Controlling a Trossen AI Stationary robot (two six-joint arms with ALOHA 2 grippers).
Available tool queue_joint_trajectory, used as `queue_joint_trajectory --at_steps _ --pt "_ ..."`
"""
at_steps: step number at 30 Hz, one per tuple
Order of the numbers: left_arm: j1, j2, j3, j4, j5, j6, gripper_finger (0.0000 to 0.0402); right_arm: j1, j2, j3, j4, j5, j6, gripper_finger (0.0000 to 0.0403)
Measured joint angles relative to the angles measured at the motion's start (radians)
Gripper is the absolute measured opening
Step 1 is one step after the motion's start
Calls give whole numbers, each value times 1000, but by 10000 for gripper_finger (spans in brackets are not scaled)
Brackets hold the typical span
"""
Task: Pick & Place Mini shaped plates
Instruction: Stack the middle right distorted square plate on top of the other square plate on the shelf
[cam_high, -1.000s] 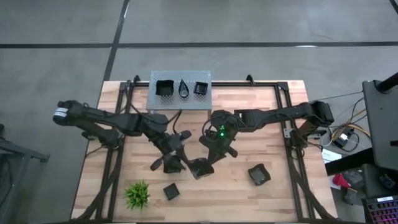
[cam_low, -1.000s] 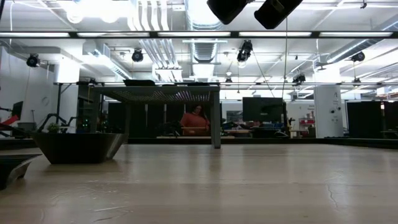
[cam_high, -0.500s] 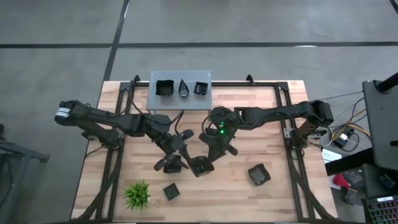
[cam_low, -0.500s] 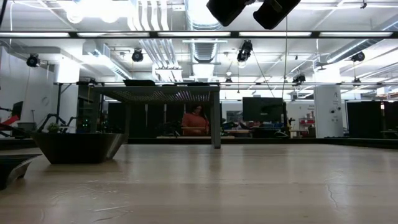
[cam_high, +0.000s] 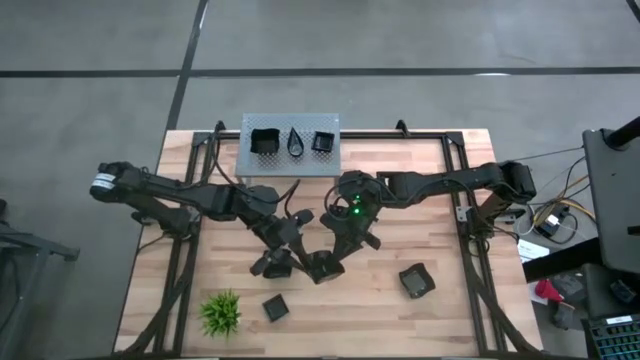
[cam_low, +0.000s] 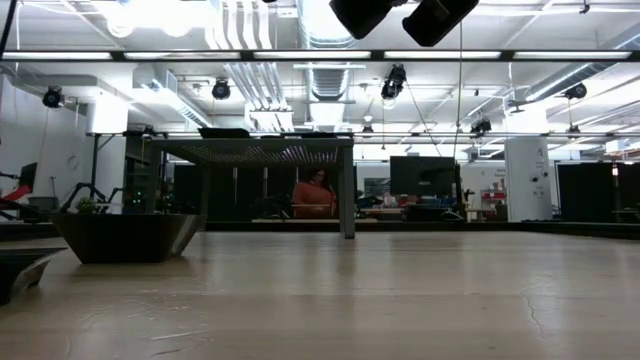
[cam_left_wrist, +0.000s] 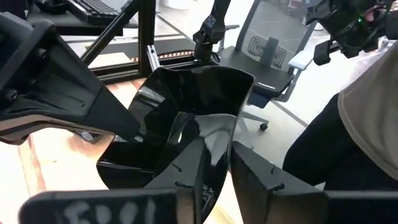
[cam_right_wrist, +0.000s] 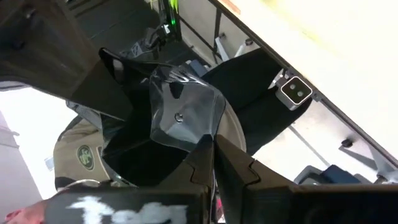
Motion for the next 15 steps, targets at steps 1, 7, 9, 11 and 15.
queue_joint_trajectory --at_steps 1,7,9,11,15 --pt "0 -1 0 -1 2 0 61 -1 0 0 0 0 -5 8" --pt "4 -2 0 -5 26 -6 5 -14 0 3 -1 80 -93 9" --pt "11 -5 0 -13 25 -7 2 -19 0 3 0 98 -107 12" --pt "18 -9 0 -29 28 -11 1 -25 0 3 -2 110 -125 23" --pt "24 -25 0 -90 29 -11 1 -47 0 3 6 130 -164 64"
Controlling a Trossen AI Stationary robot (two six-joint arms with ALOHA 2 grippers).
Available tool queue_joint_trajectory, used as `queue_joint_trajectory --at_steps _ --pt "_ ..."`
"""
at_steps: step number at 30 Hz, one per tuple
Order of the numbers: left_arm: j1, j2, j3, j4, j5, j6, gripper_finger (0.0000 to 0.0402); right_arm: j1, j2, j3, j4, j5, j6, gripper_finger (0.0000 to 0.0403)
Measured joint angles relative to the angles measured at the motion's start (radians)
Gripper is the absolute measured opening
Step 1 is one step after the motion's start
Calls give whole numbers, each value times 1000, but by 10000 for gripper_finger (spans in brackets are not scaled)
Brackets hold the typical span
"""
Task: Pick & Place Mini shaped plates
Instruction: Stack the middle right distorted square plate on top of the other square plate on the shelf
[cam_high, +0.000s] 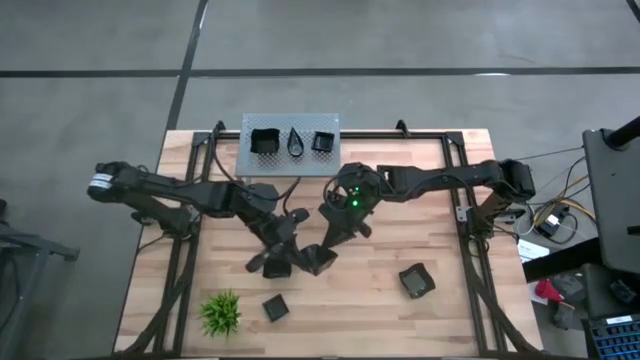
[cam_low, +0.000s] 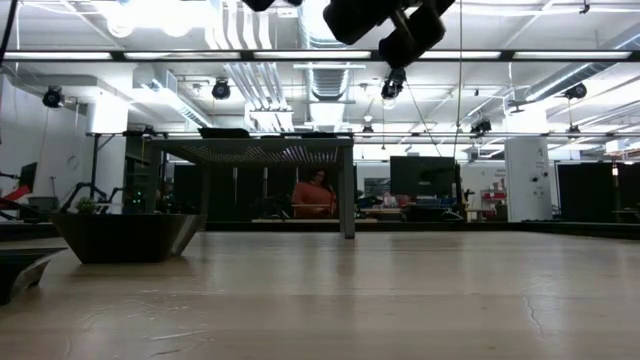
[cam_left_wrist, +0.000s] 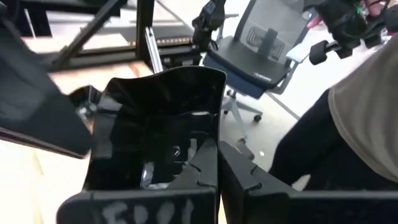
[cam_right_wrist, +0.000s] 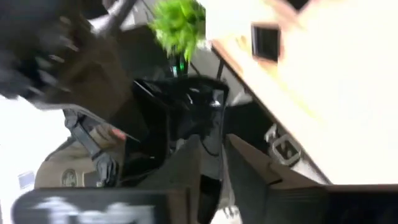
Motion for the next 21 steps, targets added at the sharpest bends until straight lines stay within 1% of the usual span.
queue_joint_trajectory --at_steps 5,8,10,14,18,21 --pt "10 -19 0 -93 -4 3 1 -51 0 1 42 83 -54 130" --pt "16 -47 0 -162 -50 13 0 -91 0 1 59 136 -83 163" --pt "17 -77 0 -240 -123 43 0 -113 0 3 74 163 -108 180" --pt "29 -152 0 -405 -326 70 0 -139 0 30 77 215 -187 200" --pt "56 -224 0 -526 -493 67 0 -148 -2 69 77 254 -281 205" --pt "82 -265 0 -564 -640 75 0 -149 -2 103 77 265 -369 205"
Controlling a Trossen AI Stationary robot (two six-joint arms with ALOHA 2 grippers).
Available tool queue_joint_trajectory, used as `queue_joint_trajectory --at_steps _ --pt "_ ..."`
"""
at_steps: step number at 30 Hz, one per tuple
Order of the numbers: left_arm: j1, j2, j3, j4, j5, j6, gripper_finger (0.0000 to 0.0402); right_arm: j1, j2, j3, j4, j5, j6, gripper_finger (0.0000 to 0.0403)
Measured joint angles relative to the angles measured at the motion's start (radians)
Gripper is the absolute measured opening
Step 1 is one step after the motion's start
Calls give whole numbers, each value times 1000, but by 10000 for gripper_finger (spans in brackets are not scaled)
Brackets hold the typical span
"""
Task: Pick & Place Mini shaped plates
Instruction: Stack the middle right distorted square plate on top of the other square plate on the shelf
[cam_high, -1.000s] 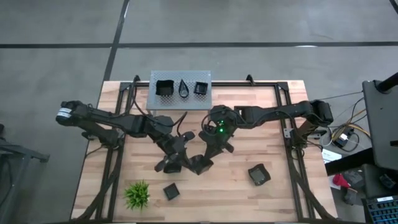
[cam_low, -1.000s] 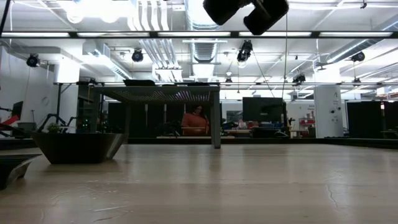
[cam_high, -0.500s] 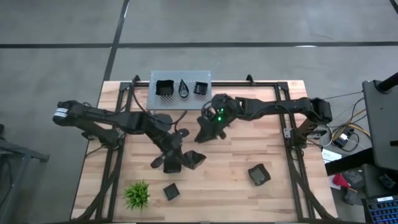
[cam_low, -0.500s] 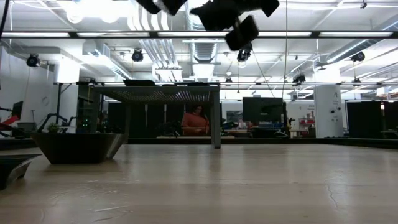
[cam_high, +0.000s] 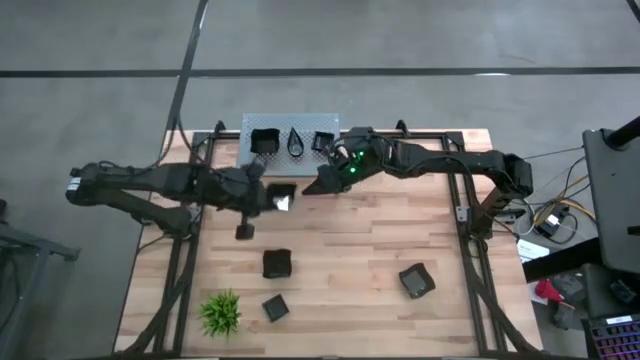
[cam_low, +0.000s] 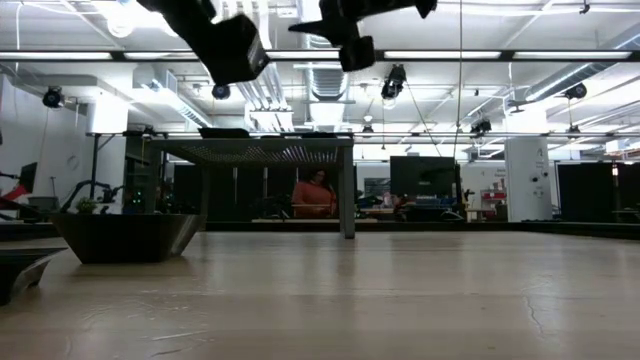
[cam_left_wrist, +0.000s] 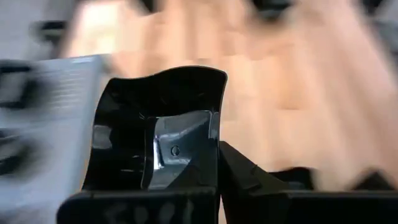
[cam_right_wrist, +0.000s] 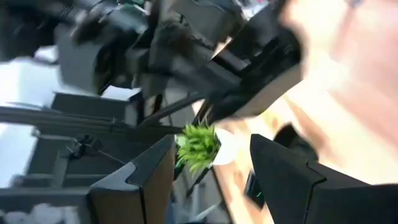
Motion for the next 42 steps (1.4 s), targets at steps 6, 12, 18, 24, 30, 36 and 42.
queue_joint_trajectory --at_steps 6,12,18,24,30,36,42 --pt "93 -48 0 -17 -189 135 0 15 0 70 0 18 -198 204" --pt "269 -50 0 -31 -217 274 0 18 0 89 0 53 -259 203" --pt "457 6 0 -19 -218 408 0 19 0 89 -2 83 -272 203" --pt "500 71 0 3 -199 483 0 18 0 89 -2 91 -275 203" --pt "500 134 0 7 -215 491 0 19 0 88 -2 95 -274 201" --pt "500 170 0 2 -277 518 0 24 0 88 -1 97 -273 201" --pt "500 171 0 2 -297 524 20 26 0 88 -1 100 -271 201"
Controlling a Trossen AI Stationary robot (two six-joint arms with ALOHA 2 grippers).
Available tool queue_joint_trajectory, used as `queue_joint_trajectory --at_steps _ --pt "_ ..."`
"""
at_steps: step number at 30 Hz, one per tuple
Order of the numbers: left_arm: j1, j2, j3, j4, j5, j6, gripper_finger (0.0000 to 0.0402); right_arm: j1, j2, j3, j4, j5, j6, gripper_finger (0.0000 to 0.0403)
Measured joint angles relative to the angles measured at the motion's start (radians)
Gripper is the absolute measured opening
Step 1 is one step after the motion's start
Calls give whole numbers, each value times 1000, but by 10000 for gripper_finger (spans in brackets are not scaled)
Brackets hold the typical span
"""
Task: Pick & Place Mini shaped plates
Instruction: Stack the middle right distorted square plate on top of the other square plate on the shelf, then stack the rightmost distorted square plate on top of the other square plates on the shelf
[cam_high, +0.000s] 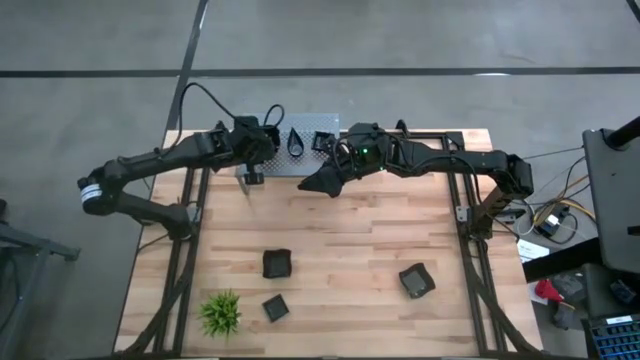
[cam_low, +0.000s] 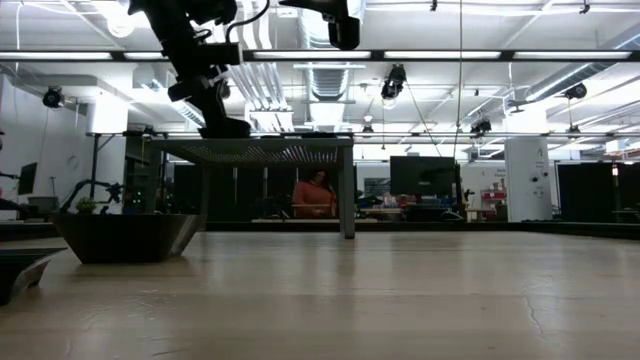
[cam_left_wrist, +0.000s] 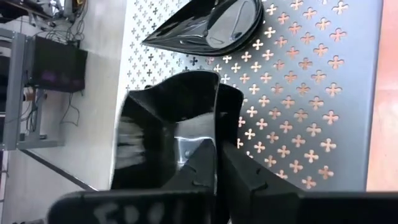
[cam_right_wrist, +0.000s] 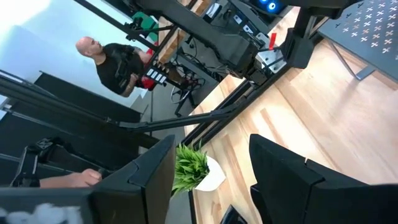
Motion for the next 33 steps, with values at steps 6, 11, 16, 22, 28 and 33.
queue_joint_trajectory --at_steps 6,11,16,22,28,33 --pt "0 -14 0 0 2 -7 59 0 0 0 0 23 0 201" --pt "-2 -35 0 -3 11 -32 87 0 0 0 0 24 0 201" --pt "-9 -86 0 -8 19 -111 98 4 0 -1 0 24 1 201" --pt "-15 -156 14 -6 185 -327 99 16 0 -1 -2 24 50 198" --pt "-16 -213 16 76 512 -554 97 35 0 -1 -75 4 85 189" --pt "-17 -235 16 194 788 -677 96 84 -2 -1 -271 -64 122 181"
